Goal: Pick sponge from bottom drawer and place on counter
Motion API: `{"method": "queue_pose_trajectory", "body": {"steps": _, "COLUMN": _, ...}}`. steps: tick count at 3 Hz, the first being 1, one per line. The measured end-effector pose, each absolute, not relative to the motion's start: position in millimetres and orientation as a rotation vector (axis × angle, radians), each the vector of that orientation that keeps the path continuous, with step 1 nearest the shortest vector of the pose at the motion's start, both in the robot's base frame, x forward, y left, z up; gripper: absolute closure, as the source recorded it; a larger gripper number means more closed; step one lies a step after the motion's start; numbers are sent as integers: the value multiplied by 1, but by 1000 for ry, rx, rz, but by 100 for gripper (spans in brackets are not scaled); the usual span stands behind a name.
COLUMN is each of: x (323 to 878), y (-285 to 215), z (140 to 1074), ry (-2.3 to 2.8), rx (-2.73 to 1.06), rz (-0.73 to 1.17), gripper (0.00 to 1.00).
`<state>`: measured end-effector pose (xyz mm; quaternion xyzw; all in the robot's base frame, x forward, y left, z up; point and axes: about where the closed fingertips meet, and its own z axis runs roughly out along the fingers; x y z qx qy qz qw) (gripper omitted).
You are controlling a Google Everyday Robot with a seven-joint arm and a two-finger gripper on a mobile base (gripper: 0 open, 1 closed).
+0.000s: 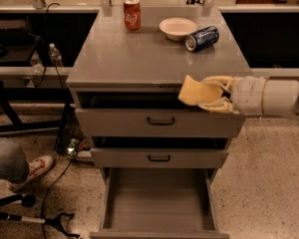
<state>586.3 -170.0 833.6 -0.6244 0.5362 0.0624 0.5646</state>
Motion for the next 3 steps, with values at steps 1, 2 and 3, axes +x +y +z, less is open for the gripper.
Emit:
{"method": "queue_pose_trajectory", "body": {"steps": 1, "x": 619, "y": -149, "z": 854, "ry": 1252, "rx": -1570, "rz": 116, "gripper": 100}}
{"method": "queue_pose_trajectory", "body": {"steps": 2, "x": 616, "y": -146, "z": 852, "ry": 1247, "rx": -1563, "rz": 126, "gripper": 100}}
{"method": "queue_pose_trajectory", "body": {"steps": 3, "x": 622, "y": -147, "z": 859, "ry": 1265, "rx": -1582, "rz": 138, "gripper": 100}}
